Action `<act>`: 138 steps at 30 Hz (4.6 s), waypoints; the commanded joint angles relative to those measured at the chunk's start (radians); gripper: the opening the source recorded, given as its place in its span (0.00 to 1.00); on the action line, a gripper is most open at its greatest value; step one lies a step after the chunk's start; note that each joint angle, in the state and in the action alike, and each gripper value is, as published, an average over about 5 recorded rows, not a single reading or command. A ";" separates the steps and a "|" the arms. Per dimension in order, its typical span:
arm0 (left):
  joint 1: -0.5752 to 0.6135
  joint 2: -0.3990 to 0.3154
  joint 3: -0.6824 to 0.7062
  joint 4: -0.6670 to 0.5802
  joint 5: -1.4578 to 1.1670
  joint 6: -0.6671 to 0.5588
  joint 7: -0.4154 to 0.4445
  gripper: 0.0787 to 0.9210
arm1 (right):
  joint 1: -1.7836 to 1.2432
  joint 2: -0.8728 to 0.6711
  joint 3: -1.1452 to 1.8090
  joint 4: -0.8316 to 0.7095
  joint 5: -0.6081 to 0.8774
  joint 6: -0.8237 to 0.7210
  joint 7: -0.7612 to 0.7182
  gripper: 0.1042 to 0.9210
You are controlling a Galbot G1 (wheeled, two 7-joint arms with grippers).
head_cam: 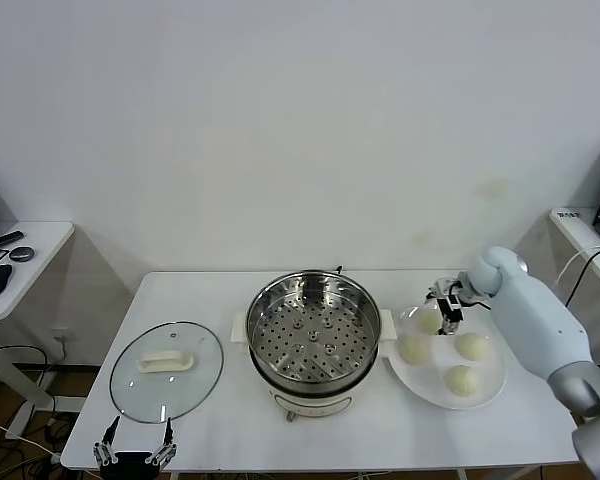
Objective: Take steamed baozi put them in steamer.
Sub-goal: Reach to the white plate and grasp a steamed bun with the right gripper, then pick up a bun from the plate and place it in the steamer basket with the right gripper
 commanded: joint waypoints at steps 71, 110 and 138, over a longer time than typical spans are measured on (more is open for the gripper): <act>-0.049 0.002 0.017 -0.018 0.000 0.011 -0.005 0.88 | 0.628 0.223 -0.489 0.132 0.629 0.479 -0.253 0.61; -0.060 -0.013 -0.003 -0.010 -0.061 0.032 0.007 0.88 | 0.368 0.370 -0.482 0.154 0.096 0.677 -0.181 0.61; -0.087 -0.009 0.001 0.011 -0.068 0.046 0.020 0.88 | 0.477 0.217 -0.485 0.340 0.401 0.383 -0.198 0.88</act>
